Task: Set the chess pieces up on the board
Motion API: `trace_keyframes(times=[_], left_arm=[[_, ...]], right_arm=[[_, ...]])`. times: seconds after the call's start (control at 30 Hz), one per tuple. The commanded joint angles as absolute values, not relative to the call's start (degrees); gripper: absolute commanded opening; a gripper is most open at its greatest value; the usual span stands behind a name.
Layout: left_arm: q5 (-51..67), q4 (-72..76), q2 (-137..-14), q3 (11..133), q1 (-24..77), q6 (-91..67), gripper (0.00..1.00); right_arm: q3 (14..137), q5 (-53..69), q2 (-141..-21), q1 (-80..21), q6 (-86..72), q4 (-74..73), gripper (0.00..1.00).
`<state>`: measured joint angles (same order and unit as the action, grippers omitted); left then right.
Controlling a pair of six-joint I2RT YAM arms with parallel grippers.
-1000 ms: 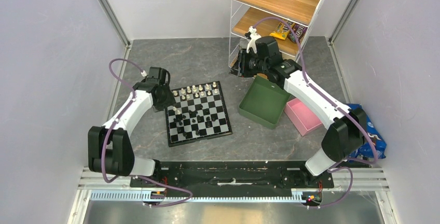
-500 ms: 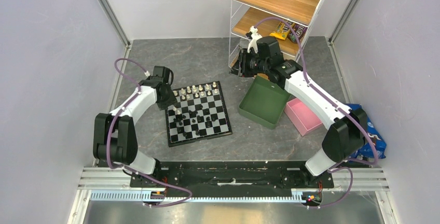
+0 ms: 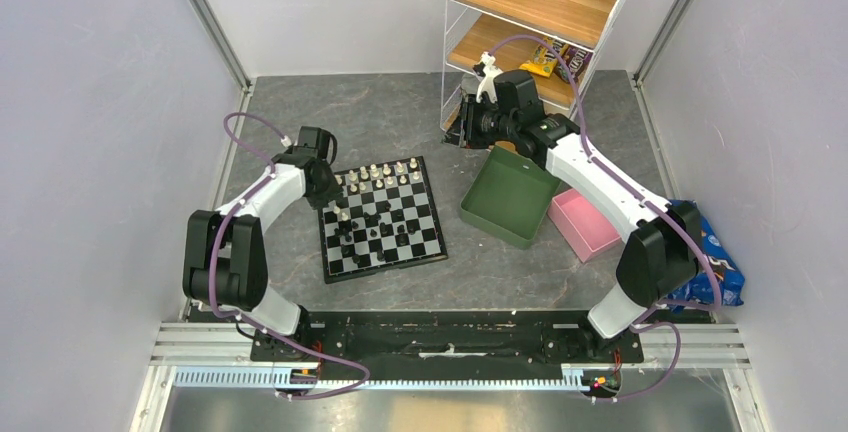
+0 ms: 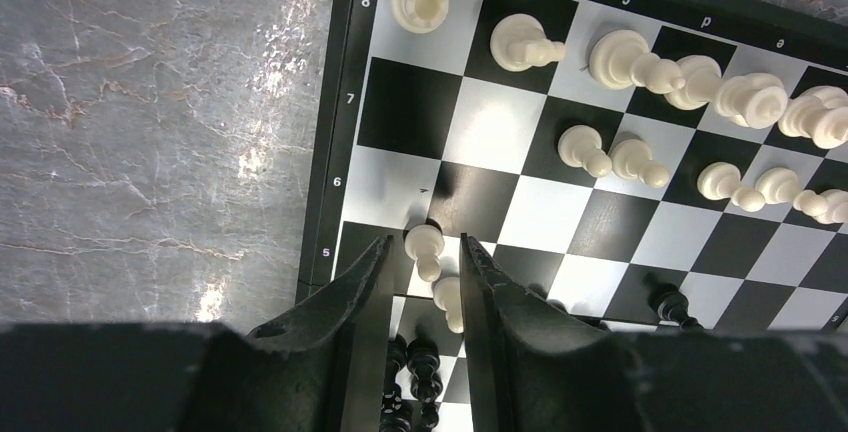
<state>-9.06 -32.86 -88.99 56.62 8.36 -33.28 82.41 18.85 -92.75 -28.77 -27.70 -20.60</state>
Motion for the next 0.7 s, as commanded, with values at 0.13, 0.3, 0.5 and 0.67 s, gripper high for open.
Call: trace_keyframes(times=[0.13, 0.3, 0.5, 0.67], left_arm=[[-9.44, -30.92, -89.15, 56.43, 8.87, -35.38, 0.37], [-10.48, -31.55, -88.92, 55.83, 9.32, -35.55, 0.36], [-10.8, -31.55, -88.78, 55.2, 9.76, -36.12, 0.35], [-10.81, -31.55, -88.59, 55.11, 9.93, -36.21, 0.31]], right_arm=[[83.94, 20.92, -93.36, -28.22, -28.2, -18.92, 0.35], [83.99, 21.59, -93.4, -28.12, -28.35, -18.96, 0.35], [84.02, 21.84, -93.43, -27.95, -28.32, -18.81, 0.35], [84.11, 22.06, -93.78, -27.87, -28.36, -18.84, 0.35]])
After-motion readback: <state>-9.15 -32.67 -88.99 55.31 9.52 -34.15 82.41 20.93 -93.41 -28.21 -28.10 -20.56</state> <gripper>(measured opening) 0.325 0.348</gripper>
